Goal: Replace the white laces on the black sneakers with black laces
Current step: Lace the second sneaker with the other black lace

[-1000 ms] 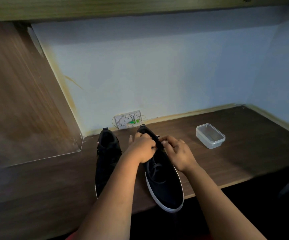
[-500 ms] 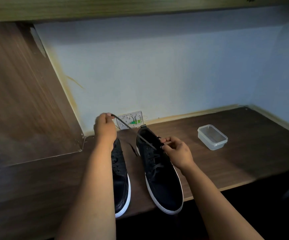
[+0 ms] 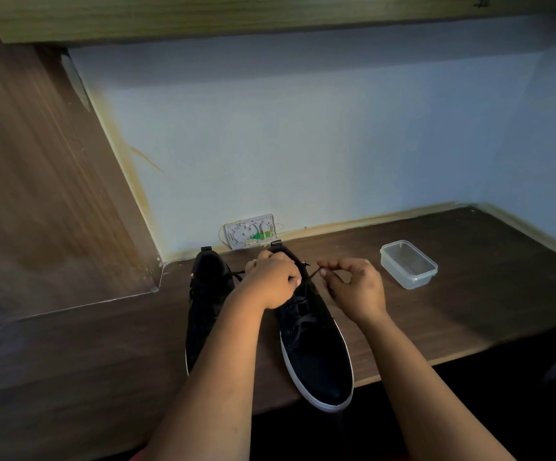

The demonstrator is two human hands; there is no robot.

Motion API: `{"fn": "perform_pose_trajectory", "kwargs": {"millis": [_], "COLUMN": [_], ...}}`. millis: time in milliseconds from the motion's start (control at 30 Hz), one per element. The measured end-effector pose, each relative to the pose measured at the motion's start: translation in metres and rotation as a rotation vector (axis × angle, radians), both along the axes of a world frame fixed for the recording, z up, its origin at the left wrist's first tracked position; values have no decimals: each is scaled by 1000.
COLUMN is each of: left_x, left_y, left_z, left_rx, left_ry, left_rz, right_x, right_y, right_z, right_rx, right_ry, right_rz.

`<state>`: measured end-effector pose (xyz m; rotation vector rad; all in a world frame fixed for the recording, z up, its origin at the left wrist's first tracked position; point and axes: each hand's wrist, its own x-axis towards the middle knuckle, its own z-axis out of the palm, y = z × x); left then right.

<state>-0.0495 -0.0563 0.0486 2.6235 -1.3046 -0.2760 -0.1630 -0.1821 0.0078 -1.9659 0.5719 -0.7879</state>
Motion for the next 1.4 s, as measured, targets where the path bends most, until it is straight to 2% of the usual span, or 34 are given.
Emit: {"fn": "perform_pose_trajectory", "kwargs": {"millis": [133,167,233,300,367,467,600,667,733,833,900,967,1033,1067,1167,1300,1367,1400], "left_x": [1,1,2,1,2,5,1,-1,-1,4,6,11,21,28,45,43,41,36], "left_y": [2,2,2,2,3,6,7,7,11,27,45,63,80,87,96,86,72,63], "left_z": [0,-1,-4,-4,-2,-3,-7,0,15,44,65,84,95,94,74,47,40,38], "left_rx": [144,183,238,228,163,-88,-431,-619,-869,-1298,-1524,-1631,-1570,-1459,-819,-57,152,133], "left_ry": [50,37,22,63,161,424,478,677,957,1319,1409,1342,1141,994,549,351,63,-44], "left_rz": [9,11,3,-6,10,106,214,314,398,363,287,310,466,579,832,726,622,546], "right_x": [3,3,-2,-9,-12,-11,-3,1,3,3,4,5,7,8,8,5,4,4], "right_y": [10,12,10,7,4,2,-1,-2,-3,8,15,18,18,17,17,15,14,13], "right_z": [6,9,16,21,26,27,9,2,-2,-2,-2,-2,-2,-3,-3,-4,-5,-5], "right_rx": [-64,-1,207,245,219,247,286,239,84,25,34,10,45,98,300,548,624,664], "right_ry": [-110,-128,-69,69,97,97,94,141,265,388,417,458,479,476,429,409,390,377], "right_rz": [13,101,443,731,758,530,475,361,183,114,87,54,45,59,147,190,214,227]}}
